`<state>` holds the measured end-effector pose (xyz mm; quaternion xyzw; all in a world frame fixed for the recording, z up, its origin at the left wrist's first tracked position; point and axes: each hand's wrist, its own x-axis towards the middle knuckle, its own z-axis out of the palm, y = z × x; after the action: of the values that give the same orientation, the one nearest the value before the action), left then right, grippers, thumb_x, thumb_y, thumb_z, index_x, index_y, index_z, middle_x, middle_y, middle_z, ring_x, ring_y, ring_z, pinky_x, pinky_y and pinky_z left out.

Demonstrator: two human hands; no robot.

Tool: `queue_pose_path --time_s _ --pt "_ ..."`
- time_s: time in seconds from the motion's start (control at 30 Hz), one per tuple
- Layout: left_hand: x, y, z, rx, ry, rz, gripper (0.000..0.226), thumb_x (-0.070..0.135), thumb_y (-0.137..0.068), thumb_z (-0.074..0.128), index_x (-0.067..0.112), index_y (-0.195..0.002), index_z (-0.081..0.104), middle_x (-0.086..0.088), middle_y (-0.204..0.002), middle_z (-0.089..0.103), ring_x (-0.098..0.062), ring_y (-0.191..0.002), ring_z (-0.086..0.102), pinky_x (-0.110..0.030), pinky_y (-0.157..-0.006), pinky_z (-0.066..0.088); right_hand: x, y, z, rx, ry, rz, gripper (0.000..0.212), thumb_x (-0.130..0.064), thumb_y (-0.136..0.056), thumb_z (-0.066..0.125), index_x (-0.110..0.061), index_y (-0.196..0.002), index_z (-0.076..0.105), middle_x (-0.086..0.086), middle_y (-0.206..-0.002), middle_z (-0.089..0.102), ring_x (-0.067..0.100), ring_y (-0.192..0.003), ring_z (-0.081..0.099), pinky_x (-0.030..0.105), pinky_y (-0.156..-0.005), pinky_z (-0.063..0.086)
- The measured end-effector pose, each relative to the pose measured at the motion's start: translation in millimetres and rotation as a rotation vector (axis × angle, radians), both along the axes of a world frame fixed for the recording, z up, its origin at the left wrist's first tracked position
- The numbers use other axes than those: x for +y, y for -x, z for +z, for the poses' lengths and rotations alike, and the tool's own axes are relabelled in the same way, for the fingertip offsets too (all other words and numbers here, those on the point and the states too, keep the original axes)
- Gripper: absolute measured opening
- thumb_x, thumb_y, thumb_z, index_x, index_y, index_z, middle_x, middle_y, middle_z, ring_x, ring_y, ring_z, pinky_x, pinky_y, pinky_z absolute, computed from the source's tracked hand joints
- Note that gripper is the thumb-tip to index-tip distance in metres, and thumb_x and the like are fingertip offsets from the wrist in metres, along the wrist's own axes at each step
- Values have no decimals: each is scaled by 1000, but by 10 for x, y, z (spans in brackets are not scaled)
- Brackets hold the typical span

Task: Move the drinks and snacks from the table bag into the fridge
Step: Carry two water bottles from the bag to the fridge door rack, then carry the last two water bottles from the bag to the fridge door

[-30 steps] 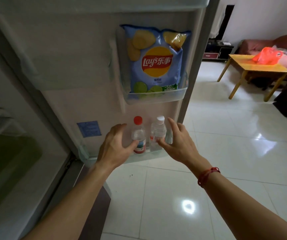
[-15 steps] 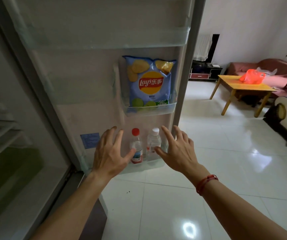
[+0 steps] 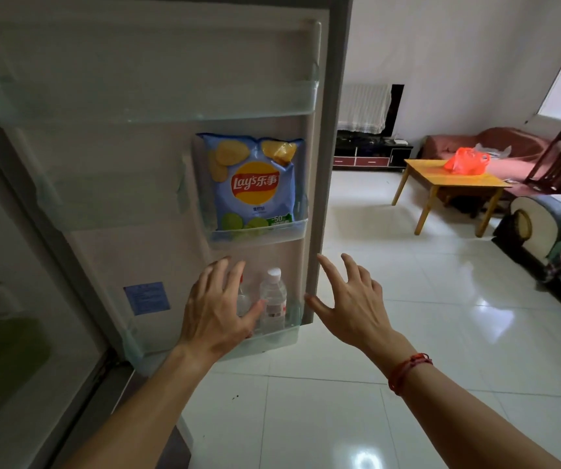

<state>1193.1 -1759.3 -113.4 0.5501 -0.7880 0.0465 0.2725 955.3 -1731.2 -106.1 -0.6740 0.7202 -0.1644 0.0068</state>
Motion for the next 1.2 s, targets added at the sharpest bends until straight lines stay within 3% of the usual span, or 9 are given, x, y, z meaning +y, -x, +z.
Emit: queue_pose_path --time_s 0.23,0.53,0.93,1.2 --pt "-10 304 145 37 59 -181 76 65 -84 43 12 -137 51 -11 -139 52 -30 -126 49 -45 -98 47 261 175 133 50 55 -142 77 -67 -94 45 -40 -159 13 14 -165 19 36 -147 28 52 -115 31" --pt "98 586 224 2 68 -387 84 72 -84 38 16 -146 39 -14 -151 40 -34 -138 36 -52 -106 40 1083 244 277 110 44 -388 74 -66 -96 41 -40 -159 11 14 -166 17 35 -146 28 50 -116 28" --pt "549 1571 367 -8 116 -685 84 73 -83 38 13 -142 46 -14 -148 45 -38 -133 45 -58 -100 43 2137 861 424 120 66 -662 74 -66 -96 39 -39 -159 12 13 -163 23 34 -144 31 51 -113 31" --pt "839 2267 520 24 157 -744 81 70 -84 44 12 -139 49 -15 -144 47 -35 -131 47 -54 -97 47 2452 1442 492 80 109 -739 73 -66 -96 41 -39 -159 14 13 -162 24 32 -145 30 51 -115 29"
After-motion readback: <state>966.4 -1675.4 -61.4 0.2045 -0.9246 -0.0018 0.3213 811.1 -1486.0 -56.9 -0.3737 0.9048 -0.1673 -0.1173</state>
